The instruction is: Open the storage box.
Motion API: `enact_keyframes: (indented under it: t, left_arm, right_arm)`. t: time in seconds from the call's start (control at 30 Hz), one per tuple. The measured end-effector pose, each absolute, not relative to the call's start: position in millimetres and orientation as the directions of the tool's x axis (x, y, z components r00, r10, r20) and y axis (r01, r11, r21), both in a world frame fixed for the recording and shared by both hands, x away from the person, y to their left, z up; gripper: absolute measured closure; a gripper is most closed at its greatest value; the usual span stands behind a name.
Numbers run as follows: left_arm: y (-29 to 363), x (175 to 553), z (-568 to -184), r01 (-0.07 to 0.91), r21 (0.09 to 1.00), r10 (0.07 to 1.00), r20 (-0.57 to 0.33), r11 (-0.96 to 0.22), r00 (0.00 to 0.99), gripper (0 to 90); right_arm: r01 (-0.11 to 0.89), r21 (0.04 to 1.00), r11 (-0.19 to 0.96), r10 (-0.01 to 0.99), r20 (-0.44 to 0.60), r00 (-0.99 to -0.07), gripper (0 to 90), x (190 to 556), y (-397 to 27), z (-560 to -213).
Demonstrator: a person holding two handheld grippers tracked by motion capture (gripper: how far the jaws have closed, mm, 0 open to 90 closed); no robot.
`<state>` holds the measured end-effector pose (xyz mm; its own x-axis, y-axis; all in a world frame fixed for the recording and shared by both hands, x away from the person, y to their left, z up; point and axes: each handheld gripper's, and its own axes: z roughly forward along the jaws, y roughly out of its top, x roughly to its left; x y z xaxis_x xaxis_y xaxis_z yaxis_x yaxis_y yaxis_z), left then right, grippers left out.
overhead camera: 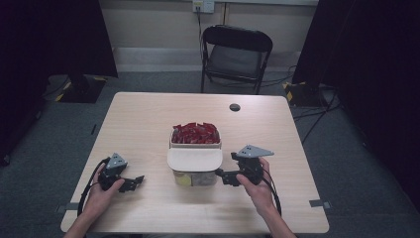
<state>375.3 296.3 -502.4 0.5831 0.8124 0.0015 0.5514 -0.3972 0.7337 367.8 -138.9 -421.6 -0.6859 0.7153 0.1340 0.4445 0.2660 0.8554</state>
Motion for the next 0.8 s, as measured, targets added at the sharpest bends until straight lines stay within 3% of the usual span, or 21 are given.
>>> enact_keyframes:
  t: [0.8]
  left_arm:
    - [296, 375, -502, 0.552, 0.733, 0.812, 0.001, -0.397, 0.583, 10.6]
  right_arm:
    - [0.446, 0.858, 0.256, 0.719, 0.14, -0.681, 14.5, 385, -137, -418]
